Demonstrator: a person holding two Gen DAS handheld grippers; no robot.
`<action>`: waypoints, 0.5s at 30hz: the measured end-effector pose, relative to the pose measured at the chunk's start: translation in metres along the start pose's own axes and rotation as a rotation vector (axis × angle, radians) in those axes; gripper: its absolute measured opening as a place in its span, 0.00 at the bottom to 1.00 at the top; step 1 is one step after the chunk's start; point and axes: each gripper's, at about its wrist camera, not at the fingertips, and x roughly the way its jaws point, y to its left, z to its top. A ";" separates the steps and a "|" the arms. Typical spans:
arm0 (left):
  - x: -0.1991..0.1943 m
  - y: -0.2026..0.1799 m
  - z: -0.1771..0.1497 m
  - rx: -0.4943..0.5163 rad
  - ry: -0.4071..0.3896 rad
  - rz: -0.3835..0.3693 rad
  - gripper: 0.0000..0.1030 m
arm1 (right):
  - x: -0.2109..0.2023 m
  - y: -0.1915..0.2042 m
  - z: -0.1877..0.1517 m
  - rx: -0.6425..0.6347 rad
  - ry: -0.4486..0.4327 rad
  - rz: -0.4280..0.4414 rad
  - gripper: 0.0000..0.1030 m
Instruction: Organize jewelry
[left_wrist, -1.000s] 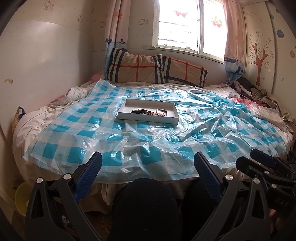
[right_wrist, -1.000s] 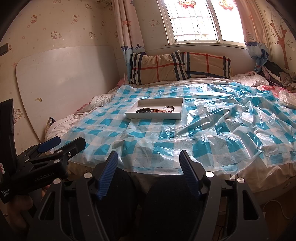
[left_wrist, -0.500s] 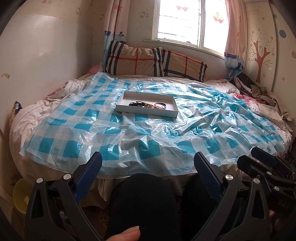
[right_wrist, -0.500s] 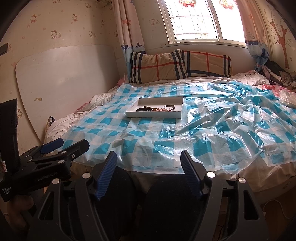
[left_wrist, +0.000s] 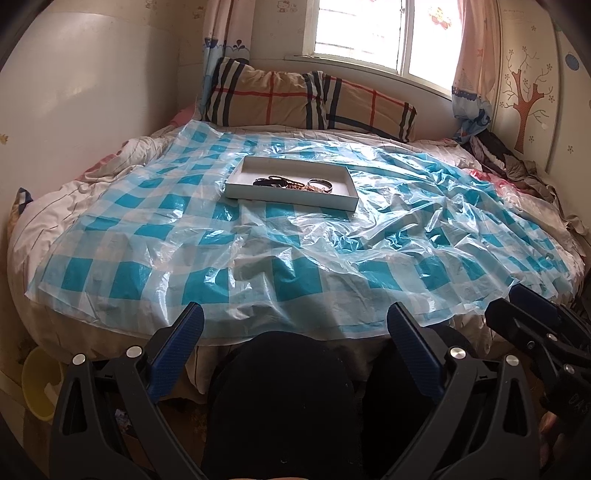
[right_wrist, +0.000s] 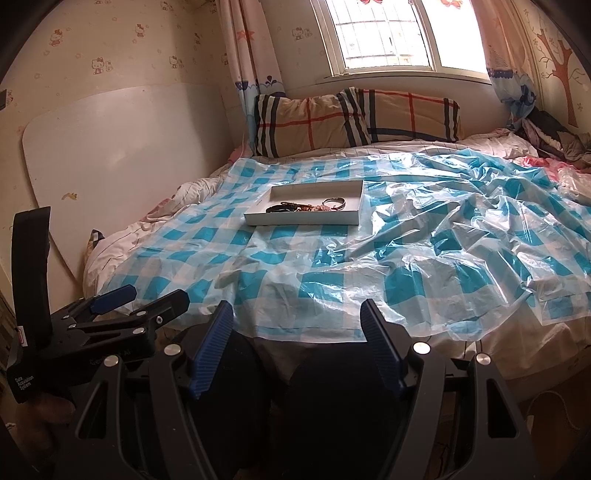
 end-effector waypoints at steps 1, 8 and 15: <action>0.001 0.000 0.000 0.000 0.003 0.001 0.93 | 0.000 -0.001 0.000 0.001 0.001 0.000 0.67; 0.004 -0.004 -0.004 0.022 0.004 -0.004 0.93 | 0.005 -0.004 -0.001 0.011 0.009 0.001 0.67; 0.001 -0.006 -0.003 0.033 -0.009 0.016 0.93 | 0.005 -0.005 -0.002 0.013 0.004 0.001 0.67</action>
